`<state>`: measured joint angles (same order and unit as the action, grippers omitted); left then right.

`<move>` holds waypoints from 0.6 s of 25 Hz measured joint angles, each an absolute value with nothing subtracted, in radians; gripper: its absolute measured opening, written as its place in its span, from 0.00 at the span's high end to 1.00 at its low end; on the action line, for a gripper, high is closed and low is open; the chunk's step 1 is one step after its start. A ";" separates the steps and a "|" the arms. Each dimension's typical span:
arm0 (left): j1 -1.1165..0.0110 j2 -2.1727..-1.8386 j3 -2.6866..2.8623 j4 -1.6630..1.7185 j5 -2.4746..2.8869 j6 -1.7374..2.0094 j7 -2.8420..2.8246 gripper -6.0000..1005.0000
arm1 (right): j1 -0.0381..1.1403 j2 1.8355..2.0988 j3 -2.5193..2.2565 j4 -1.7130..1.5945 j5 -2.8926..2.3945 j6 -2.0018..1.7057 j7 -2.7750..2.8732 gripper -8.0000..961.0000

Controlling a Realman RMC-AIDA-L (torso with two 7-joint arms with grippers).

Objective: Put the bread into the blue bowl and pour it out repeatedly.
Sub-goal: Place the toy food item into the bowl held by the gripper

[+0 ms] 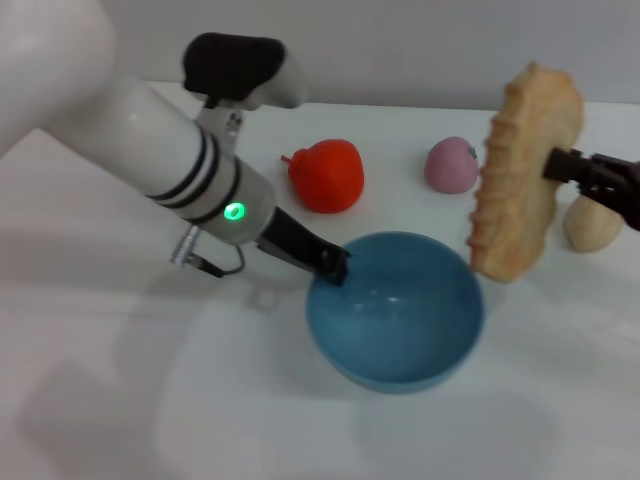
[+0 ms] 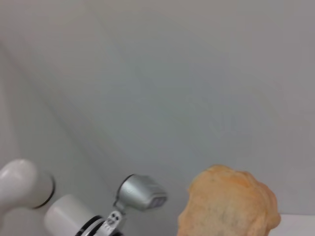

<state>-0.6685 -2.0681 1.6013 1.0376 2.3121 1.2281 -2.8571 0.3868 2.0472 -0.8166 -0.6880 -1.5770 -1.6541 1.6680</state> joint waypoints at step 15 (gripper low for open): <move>-0.699 -2.069 1.661 1.014 2.224 1.194 -2.866 0.98 | 0.447 2.071 -0.975 -0.712 -1.785 -1.523 1.624 0.89</move>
<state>-0.6989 -2.0689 1.6609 1.0142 2.2240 1.1935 -2.8655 0.4474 2.0715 -0.9749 -0.7122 -1.7853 -1.5234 1.6244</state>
